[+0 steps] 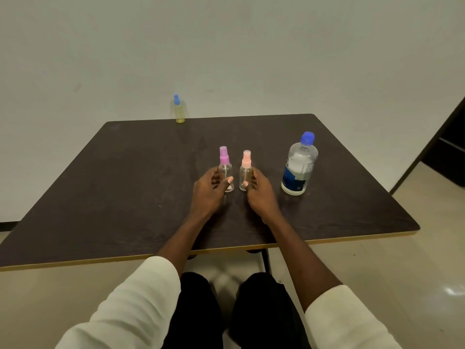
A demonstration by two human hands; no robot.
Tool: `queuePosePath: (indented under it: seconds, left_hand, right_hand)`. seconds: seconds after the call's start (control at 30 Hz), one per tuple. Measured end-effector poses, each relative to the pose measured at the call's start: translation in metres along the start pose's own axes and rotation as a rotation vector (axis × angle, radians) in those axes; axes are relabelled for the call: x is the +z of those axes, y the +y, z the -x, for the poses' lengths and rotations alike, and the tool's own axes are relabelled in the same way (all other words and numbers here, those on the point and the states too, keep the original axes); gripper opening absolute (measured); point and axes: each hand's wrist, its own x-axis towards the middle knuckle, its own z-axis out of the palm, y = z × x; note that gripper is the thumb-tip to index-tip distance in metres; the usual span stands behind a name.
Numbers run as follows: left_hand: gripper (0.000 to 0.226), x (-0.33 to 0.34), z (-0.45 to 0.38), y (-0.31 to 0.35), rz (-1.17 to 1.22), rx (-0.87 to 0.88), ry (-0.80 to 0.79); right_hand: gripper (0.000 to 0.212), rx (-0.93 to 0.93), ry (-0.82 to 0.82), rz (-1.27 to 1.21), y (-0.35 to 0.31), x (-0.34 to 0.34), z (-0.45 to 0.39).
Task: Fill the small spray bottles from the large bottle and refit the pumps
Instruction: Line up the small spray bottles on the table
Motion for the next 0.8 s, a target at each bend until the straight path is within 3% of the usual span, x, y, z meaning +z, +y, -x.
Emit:
queuePosePath:
  seconds: [0.3, 0.43, 0.8]
  left_hand:
    - [0.031, 0.0011, 0.0011, 0.0009, -0.078, 0.012, -0.014]
    - [0.032, 0.0005, 0.0024, 0.0022, -0.085, 0.022, -0.014]
    - [0.034, -0.0006, 0.0045, 0.0058, -0.075, 0.009, -0.03]
  right_hand:
    - [0.027, -0.021, 0.001, 0.0, -0.0006, -0.0003, 0.0002]
    - [0.042, -0.002, -0.002, -0.025, 0.0002, 0.0013, 0.0019]
    - [0.04, -0.005, 0.007, -0.047, -0.0033, -0.0001, 0.0055]
